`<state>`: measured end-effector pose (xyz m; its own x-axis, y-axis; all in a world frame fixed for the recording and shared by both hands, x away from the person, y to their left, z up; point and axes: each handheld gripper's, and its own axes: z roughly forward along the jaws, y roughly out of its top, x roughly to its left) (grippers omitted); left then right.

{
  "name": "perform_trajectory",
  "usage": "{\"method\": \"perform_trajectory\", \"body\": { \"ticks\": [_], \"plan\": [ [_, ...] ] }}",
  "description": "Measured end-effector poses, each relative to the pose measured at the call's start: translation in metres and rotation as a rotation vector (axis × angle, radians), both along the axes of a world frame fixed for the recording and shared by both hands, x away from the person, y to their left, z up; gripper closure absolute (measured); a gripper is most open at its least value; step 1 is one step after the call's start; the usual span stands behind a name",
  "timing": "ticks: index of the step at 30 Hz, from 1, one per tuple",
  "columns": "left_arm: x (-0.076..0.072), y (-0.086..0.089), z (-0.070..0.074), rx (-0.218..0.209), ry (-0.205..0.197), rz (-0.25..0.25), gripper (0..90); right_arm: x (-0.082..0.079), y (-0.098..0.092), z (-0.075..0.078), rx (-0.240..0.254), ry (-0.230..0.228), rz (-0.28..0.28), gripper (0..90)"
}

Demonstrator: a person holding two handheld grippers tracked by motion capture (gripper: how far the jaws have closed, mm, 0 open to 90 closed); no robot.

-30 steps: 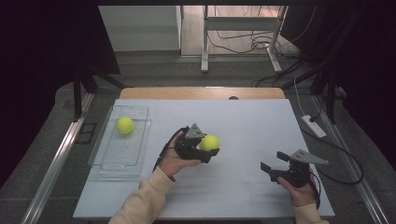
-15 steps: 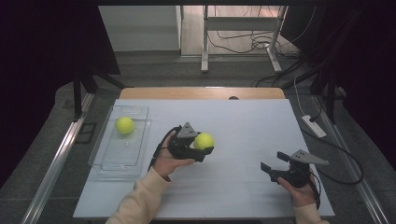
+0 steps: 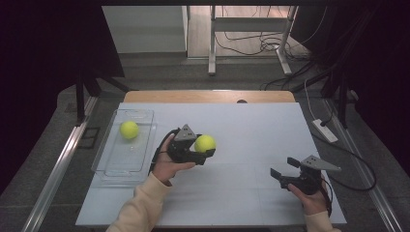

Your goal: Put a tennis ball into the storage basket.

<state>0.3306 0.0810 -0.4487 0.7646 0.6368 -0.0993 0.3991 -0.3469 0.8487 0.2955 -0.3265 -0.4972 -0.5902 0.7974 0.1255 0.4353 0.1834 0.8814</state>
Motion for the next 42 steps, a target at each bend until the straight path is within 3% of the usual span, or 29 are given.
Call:
{"method": "perform_trajectory", "body": {
  "ticks": [17, 21, 42],
  "plan": [
    [0.002, 0.018, 0.005, -0.036, 0.0, 0.042, 26.7, 0.001, 0.001, -0.001, -0.002, 0.001, 0.003, 11.0],
    [0.001, 0.023, 0.009, -0.067, 0.007, 0.04, 26.7, 0.001, 0.001, -0.001, -0.003, 0.003, 0.004, 11.0],
    [0.003, 0.046, 0.016, -0.061, -0.032, 0.126, 26.7, 0.002, 0.001, -0.001, -0.012, 0.004, 0.004, 11.0]
  ]
}}
